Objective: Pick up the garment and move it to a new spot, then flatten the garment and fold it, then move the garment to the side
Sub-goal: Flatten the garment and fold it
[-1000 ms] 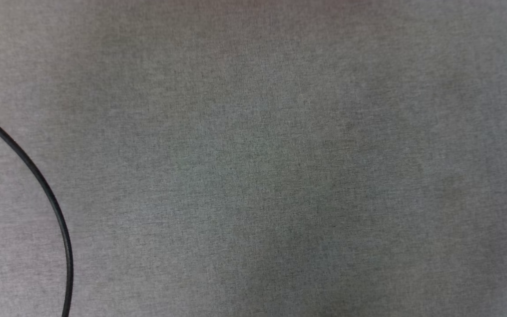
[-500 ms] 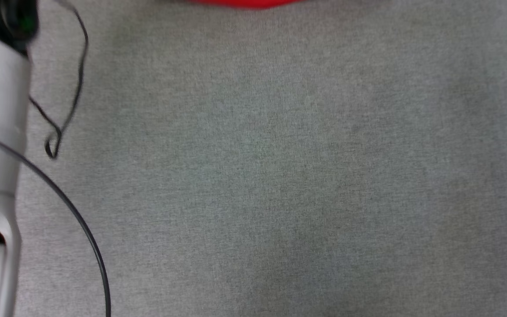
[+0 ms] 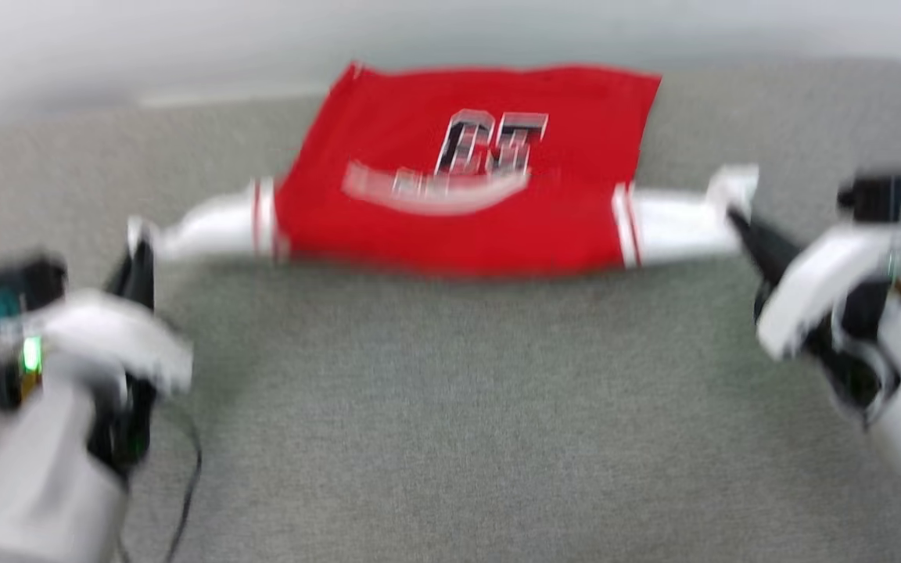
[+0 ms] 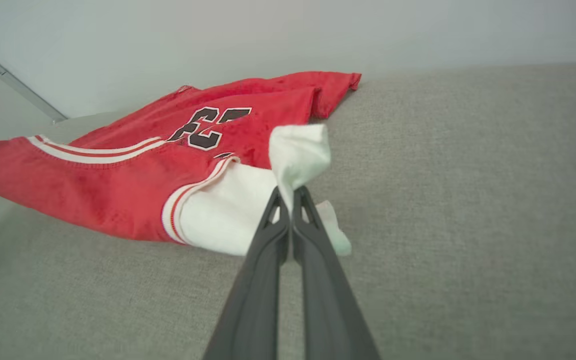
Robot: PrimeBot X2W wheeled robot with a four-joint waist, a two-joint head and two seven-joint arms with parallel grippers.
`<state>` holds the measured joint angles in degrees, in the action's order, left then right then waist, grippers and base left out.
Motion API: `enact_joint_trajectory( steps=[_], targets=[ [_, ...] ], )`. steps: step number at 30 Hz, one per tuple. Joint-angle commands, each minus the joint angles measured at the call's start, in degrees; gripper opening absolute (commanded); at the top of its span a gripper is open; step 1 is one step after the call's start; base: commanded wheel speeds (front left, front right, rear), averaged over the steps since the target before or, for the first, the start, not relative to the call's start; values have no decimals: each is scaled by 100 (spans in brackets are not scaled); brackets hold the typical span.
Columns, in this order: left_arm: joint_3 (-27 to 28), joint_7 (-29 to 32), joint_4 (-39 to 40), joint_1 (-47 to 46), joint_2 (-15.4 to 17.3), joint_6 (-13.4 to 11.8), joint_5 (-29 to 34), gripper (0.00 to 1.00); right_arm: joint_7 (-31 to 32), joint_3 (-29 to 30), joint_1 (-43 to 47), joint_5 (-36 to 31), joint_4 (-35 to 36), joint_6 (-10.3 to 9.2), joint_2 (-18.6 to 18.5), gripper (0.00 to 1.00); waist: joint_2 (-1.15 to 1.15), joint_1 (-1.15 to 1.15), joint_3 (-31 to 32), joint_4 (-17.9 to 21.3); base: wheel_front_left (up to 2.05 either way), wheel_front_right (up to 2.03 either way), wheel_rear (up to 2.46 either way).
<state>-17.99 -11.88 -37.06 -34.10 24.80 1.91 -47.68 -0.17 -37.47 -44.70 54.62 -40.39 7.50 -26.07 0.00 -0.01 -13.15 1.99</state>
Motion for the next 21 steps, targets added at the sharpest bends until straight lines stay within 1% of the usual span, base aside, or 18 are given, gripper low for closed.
enact_joint_trajectory(
  steps=[1, 4, 7, 9, 11, 14, 15, 16, 20, 21],
  targets=[
    [61, -34, 351, 609, 54, -147, -85, 0, -63, 66, 481, 68, 164, -2, -123, 0, 0, 1, 490, -2, 0, 0, 0],
    [160, 36, 1015, 1537, 166, -462, -222, 0, -126, 171, 1191, 100, 424, -2, -214, 0, 0, 1, 739, -9, 0, 0, 0],
    [245, 158, 1705, 2433, 228, -815, -348, 0, -144, 331, 1884, 147, 633, -2, -181, 0, 0, 1, 967, -26, 0, 0, 0],
    [320, 247, 2182, 2963, 305, -1092, -420, 0, -102, 447, 2347, 188, 787, -2, -131, 0, 0, 1, 1081, -42, 0, 0, 0],
    [371, 306, 2650, 3438, 361, -1348, -450, 0, -110, 581, 2721, 70, 921, -2, -152, 0, 0, 1, 1163, -68, 0, 0, 0],
    [445, 415, 3240, 4079, 463, -1702, -483, 0, -93, 814, 3319, -44, 1132, -2, -40, 0, 0, 1, 1256, -100, 0, 0, 0],
    [450, 453, 3416, 4261, 494, -1801, -486, 0, -53, 900, 3516, -96, 1170, -2, -4, 0, 0, 1, 1277, -114, 0, 0, 0],
    [450, 453, 3416, 4261, 494, -1801, -486, 0, -53, 900, 3516, -96, 1170, -2, -4, 0, 0, 1, 1277, -114, 0, 0, 0],
    [372, 620, 3995, 4817, 537, -2091, -455, 0, -19, 1298, 4202, -460, 1319, -2, 158, 0, 0, 1, 1378, -203, 0, 0, 0],
    [357, 639, 4106, 4904, 541, -2147, -448, 0, -6, 1418, 4339, -550, 1362, -2, 217, 24, 0, 1, 1386, -224, 0, 0, 0]
  ],
)
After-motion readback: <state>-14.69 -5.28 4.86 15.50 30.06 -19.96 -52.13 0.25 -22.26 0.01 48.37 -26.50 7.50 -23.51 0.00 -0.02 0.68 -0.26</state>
